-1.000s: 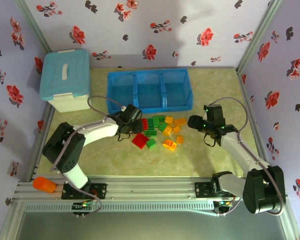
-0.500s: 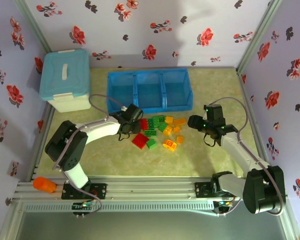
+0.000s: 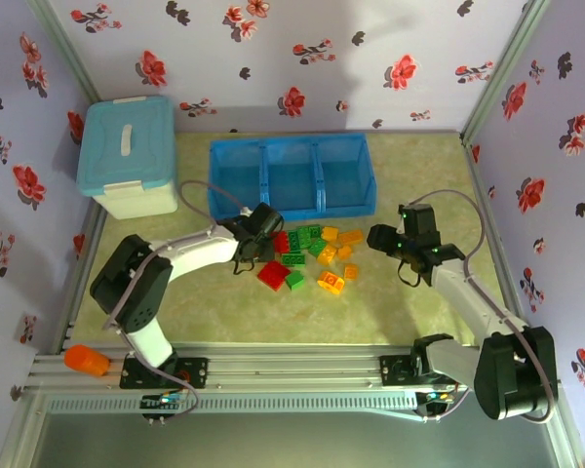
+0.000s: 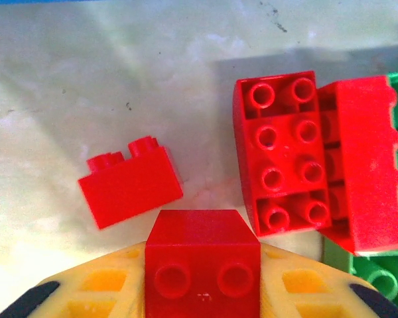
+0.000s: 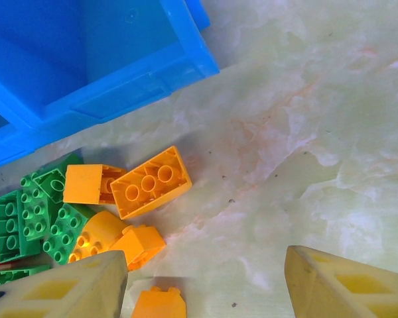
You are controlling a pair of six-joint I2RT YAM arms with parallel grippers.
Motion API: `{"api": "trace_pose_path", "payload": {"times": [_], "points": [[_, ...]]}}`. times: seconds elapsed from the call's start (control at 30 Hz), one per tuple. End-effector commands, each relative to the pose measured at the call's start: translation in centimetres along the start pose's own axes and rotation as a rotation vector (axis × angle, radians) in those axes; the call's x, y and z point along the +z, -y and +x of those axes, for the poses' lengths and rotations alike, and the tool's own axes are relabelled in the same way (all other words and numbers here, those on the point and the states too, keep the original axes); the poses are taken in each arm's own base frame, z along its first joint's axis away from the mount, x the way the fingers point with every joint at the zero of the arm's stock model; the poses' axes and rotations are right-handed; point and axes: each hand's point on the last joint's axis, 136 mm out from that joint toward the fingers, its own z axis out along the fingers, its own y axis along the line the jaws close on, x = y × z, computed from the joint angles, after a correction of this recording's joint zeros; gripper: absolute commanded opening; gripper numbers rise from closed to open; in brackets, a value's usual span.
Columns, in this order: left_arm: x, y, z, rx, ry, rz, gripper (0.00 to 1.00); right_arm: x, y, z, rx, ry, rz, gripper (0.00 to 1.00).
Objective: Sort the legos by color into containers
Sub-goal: Pick up the lego from the center of the table, then place the lego in the container.
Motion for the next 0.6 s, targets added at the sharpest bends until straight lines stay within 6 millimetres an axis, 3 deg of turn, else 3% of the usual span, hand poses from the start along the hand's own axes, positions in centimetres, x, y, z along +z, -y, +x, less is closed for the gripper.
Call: {"api": "trace_pose_path", "payload": {"times": [0.0, 0.13, 0.27, 0.43, 0.57], "points": [[-4.4, 0.8, -2.8, 0.018, 0.097, 0.036, 0.25, -0.1, 0.4, 0.2, -0.015, 0.019, 0.018, 0.64], [-6.9, -0.1, -6.0, 0.010, 0.167, 0.044, 0.26, 0.0, 0.5, 0.6, -0.014, 0.008, 0.015, 0.64], [-7.8, -2.1, -10.0, -0.019, 0.211, 0.016, 0.26, -0.2, 0.5, 0.9, -0.013, 0.006, 0.007, 0.64], [-6.7, -4.8, -14.0, -0.079, 0.216, -0.010, 0.27, -0.7, 0.5, 1.1, -0.014, 0.009, 0.000, 0.64], [-5.0, -6.3, -15.8, -0.111, 0.203, -0.030, 0.27, -0.8, 0.5, 1.2, -0.025, 0.005, 0.002, 0.64]]}}
